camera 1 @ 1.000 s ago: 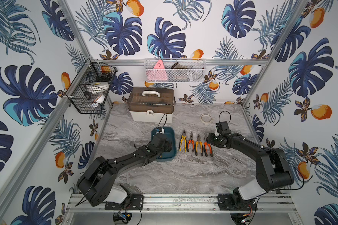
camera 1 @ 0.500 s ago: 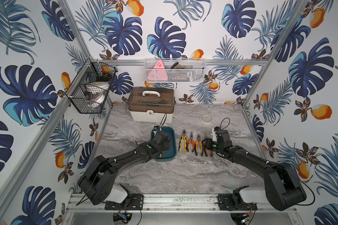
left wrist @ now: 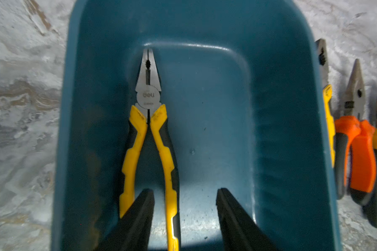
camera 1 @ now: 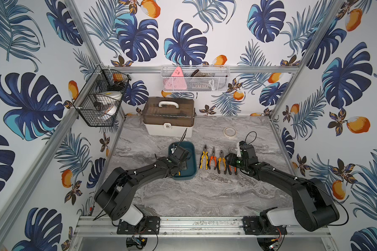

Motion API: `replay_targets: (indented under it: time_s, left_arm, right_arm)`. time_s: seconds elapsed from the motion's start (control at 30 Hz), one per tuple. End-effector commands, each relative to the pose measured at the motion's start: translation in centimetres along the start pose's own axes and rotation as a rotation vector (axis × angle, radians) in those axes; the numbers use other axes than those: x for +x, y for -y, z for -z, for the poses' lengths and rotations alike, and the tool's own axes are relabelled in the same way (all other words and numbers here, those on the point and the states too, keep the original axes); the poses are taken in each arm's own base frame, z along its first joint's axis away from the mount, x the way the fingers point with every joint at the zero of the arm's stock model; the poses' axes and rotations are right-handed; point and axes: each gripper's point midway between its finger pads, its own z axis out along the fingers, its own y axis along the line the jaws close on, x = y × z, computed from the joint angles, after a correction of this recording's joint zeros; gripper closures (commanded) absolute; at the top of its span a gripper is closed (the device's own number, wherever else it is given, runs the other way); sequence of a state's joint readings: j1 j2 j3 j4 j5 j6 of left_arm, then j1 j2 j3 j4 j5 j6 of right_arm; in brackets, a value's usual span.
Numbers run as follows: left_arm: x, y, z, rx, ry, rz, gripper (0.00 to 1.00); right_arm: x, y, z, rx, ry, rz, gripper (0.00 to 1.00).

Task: Take the pliers out of the storage box
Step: Pick up the pliers from the storage box.

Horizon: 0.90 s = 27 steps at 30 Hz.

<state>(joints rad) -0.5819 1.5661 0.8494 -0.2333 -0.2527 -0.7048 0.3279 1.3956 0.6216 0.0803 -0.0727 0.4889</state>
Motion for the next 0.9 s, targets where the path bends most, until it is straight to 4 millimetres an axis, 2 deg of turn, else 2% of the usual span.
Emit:
replay_targets:
  time_s: [0.0,0.27,0.4,0.47,0.6,0.73,0.87]
  left_arm:
    - [0.7,-0.4,-0.8,-0.037,-0.041,-0.001,0.47]
    - [1.4,-1.1,-2.3,-0.066,-0.038,-0.025,0.65]
    - [2.3,-0.9,-3.1,-0.054,-0.069,-0.031,0.83]
    - [2.6,-1.0,-3.2,-0.047,-0.069,-0.024,0.88]
    - [2.0,-1.7,-2.1,-0.061,-0.031,-0.026,1.0]
    - [0.1,-1.3,-0.1,-0.041,0.032,-0.043,1.0]
    - [-2.2,0.3,2.2,0.028,0.094,-0.069,1.0]
  right_arm:
    - [-0.6,-0.4,0.0,-0.012,0.021,-0.009,0.44]
    - [-0.4,-0.6,-0.4,-0.026,0.006,-0.014,0.44]
    - [-0.1,-0.9,-1.0,-0.037,-0.022,-0.02,0.45]
    - [-0.1,-0.8,-0.9,-0.035,-0.021,-0.022,0.46]
    - [-0.7,-0.9,0.1,-0.045,0.031,-0.014,0.46]
    - [-0.8,-0.7,0.4,-0.037,0.047,-0.014,0.46]
    - [-0.6,-0.7,-0.1,-0.031,0.024,-0.017,0.47]
